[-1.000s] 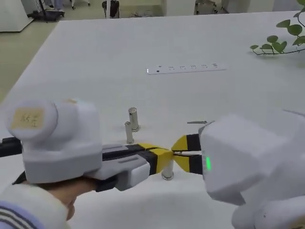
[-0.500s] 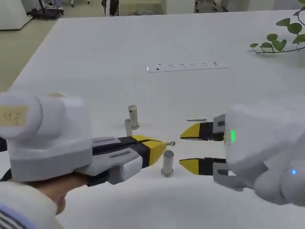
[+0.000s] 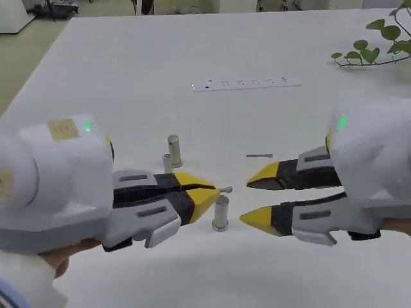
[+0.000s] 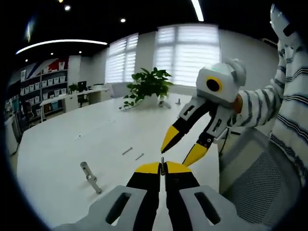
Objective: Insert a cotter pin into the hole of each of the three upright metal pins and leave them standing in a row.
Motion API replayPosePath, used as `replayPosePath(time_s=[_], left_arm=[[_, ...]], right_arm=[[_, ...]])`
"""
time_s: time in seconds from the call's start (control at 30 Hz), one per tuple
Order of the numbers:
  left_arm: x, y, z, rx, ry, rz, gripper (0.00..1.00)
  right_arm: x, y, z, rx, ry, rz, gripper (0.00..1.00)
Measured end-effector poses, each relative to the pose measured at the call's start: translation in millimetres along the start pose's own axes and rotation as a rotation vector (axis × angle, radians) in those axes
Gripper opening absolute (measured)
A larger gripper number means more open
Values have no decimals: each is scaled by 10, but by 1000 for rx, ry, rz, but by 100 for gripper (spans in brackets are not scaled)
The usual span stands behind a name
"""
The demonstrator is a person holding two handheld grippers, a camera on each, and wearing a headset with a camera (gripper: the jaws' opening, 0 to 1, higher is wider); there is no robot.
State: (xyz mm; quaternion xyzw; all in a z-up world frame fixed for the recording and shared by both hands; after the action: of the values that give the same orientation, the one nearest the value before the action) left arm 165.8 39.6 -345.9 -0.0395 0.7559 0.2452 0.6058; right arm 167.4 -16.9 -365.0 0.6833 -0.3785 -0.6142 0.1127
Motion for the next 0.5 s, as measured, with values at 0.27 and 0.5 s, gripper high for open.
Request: replayPosePath(time_s=[0.27, 0.5], left_arm=[[-49, -20, -115, 72, -94, -16, 0], [-18, -57, -206, 120, -139, 4, 0]], right_arm=[[18, 3, 25, -59, -80, -15, 19], [18, 6, 73, -76, -102, -19, 15]])
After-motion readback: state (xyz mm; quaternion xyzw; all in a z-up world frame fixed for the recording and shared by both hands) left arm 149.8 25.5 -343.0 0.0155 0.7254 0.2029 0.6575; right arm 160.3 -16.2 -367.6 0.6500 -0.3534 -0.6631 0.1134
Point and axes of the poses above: the centre of the closed fingertips' face, and the gripper's own axes: y roughly backward along the fingers, z roughly to its left, x roughly out of its underside, the point moved 2 cm from there along y, roughly backward along the fingers, and after that the axes turned 6 degrees about y, right-handed, at the moved point
